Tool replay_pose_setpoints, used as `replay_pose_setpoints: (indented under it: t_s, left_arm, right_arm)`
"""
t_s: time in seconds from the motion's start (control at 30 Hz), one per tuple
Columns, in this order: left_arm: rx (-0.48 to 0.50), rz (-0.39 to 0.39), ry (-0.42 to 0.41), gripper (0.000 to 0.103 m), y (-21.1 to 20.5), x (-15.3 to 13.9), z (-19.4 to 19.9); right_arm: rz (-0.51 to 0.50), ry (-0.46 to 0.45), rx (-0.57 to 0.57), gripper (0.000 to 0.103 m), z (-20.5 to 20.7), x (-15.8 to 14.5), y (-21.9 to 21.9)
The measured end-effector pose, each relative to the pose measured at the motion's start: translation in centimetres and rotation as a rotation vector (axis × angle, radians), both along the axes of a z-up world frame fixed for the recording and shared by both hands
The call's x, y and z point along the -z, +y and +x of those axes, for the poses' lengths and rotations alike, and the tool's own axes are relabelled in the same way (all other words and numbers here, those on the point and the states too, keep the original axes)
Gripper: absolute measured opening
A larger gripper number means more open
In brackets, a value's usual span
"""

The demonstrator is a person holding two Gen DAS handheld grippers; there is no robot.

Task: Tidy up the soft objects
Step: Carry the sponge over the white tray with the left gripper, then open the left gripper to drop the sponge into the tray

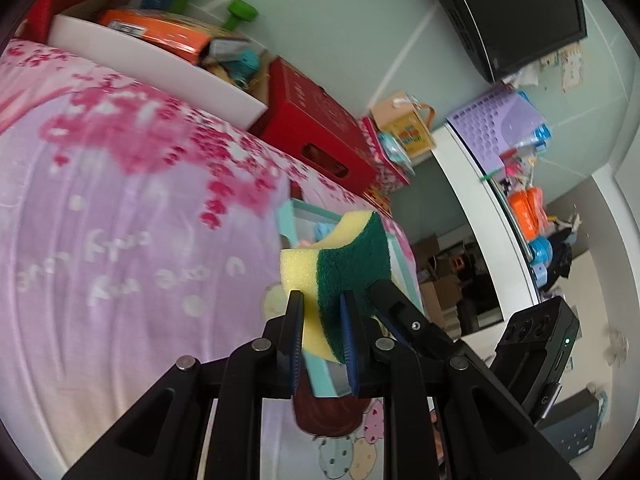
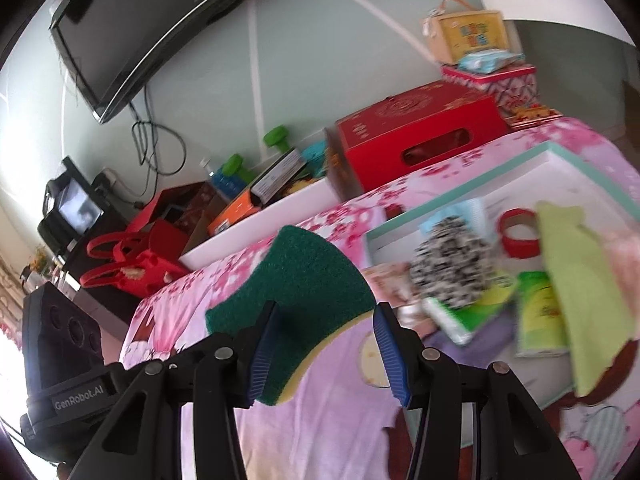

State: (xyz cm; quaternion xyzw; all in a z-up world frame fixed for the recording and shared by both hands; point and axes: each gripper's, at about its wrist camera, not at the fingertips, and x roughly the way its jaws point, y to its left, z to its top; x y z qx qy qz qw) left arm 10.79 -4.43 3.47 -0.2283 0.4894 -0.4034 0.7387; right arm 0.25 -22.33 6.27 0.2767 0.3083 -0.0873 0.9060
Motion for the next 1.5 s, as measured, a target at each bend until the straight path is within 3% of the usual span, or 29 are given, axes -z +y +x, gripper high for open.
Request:
replay_pose_setpoints:
  t_s: [0.37,0.6,0.7,0.73,0.77,0.8,0.93,1.03,1.13,1.23,1.3,1.43,1.47,1.5]
  left_arm:
    - [0.161,0.031,-0.038,0.018,-8.4,-0.6,-3.1]
    - [0.210,0.120,-0.006,0.019,-12.4,1.2,-4.3]
    - [0.202,0.157,0.035,0.026,-12.9,2.3,-4.1]
    - [0.199,0.178,0.047,0.036,-12.8,2.7,-4.0]
    - [0.190,0.207,0.048,0.051,-12.7,2.9,-4.0]
    - [0.182,0.228,0.045,0.057,-12.5,3.0,-4.0]
    - [0.144,0.237,0.040,0.061,-10.9,2.5,-3.7]
    - [0.084,0.313,-0.019,0.078,-10.1,1.6,-3.5]
    - [-0.007,0.417,-0.078,0.079,-9.0,1.1,-3.0]
    - [-0.095,0.517,-0.100,0.093,-7.7,1.6,-2.3]
    - [-0.143,0.584,-0.097,0.093,-6.6,2.2,-1.9]
    - [-0.200,0.625,-0.088,0.093,-5.2,2.6,-1.6]
    - [-0.214,0.630,-0.088,0.093,-5.0,2.6,-1.5]
    - [-0.223,0.636,-0.091,0.093,-4.9,2.6,-1.5]
  right_arm:
    - [-0.025,-0.001,0.179,0.051,-5.1,-1.2,-6.3]
    - [-0.021,0.055,0.254,0.051,-6.9,0.0,-9.4]
    - [-0.017,0.106,0.283,0.051,-7.0,0.9,-10.2]
    - [-0.020,0.117,0.288,0.051,-7.1,1.1,-10.3]
    - [-0.022,0.121,0.291,0.051,-7.2,1.2,-10.4]
    - [-0.023,0.122,0.292,0.052,-7.3,1.2,-10.5]
    - [-0.033,0.126,0.289,0.053,-7.3,1.0,-10.4]
    - [-0.064,0.156,0.281,0.060,-6.9,0.9,-10.0]
    - [-0.115,0.190,0.277,0.072,-6.5,0.8,-9.5]
    - [-0.147,0.218,0.265,0.082,-6.1,1.0,-9.1]
    - [-0.164,0.234,0.255,0.088,-5.9,1.1,-8.9]
    - [-0.198,0.253,0.230,0.089,-5.5,1.1,-8.4]
    - [-0.203,0.254,0.224,0.093,-5.4,1.1,-8.2]
    - [-0.209,0.255,0.220,0.103,-5.3,1.1,-8.1]
